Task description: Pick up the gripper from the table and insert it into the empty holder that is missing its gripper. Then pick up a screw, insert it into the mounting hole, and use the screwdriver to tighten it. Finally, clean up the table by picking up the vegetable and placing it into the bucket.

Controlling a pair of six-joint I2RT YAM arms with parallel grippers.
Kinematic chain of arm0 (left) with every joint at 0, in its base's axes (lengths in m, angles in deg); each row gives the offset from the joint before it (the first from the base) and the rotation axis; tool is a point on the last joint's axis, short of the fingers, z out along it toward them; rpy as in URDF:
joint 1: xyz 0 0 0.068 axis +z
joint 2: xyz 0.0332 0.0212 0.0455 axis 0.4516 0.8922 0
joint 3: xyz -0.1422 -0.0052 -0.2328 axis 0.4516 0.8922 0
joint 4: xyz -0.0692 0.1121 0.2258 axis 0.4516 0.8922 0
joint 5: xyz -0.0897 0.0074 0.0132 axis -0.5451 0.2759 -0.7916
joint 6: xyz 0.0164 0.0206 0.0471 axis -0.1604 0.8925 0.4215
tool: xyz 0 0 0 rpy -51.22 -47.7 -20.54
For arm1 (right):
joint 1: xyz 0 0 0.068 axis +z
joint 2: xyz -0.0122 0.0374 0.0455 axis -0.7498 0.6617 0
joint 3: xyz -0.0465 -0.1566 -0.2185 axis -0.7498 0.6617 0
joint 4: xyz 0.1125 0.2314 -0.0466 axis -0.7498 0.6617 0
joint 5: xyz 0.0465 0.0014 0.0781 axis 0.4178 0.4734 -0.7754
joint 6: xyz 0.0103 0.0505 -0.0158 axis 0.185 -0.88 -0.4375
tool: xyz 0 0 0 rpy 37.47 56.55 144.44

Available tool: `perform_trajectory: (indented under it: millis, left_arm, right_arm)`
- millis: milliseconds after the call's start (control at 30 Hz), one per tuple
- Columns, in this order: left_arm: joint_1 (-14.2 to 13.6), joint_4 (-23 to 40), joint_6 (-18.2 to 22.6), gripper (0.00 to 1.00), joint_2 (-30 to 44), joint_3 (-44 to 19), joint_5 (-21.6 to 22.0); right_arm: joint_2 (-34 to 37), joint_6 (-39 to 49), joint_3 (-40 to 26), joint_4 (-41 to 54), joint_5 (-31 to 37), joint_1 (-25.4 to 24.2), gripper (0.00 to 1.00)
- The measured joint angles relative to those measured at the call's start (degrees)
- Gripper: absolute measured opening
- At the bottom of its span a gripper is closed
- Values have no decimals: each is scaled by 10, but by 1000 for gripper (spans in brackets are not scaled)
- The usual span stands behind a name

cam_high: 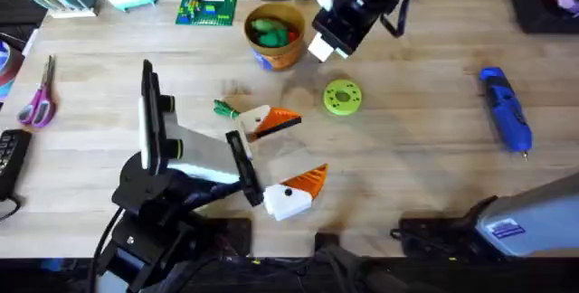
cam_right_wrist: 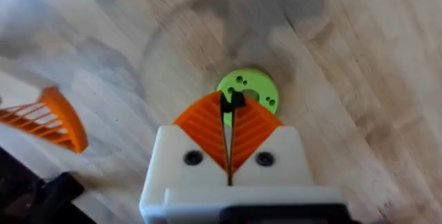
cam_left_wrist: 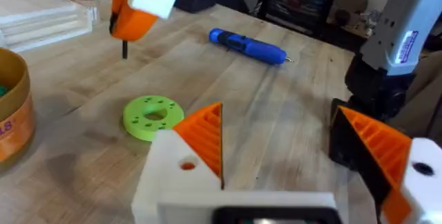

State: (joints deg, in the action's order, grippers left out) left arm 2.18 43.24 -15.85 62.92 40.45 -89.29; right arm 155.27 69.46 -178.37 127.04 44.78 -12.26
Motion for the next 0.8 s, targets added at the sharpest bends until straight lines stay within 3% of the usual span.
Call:
perform_trajectory:
  millis: [200, 467, 800]
  left_arm:
    - [0, 0, 29, 992, 0, 0, 0]
    - [0, 0, 74, 993, 0, 0, -2]
    - [0, 0, 80, 993, 0, 0, -9]
  right_arm:
    - [-13, -4, -85, 23, -37, 35, 7]
    - [-14, -25, -91, 40, -77, 112, 7]
    - [-14, -50, -91, 51, -82, 171, 7]
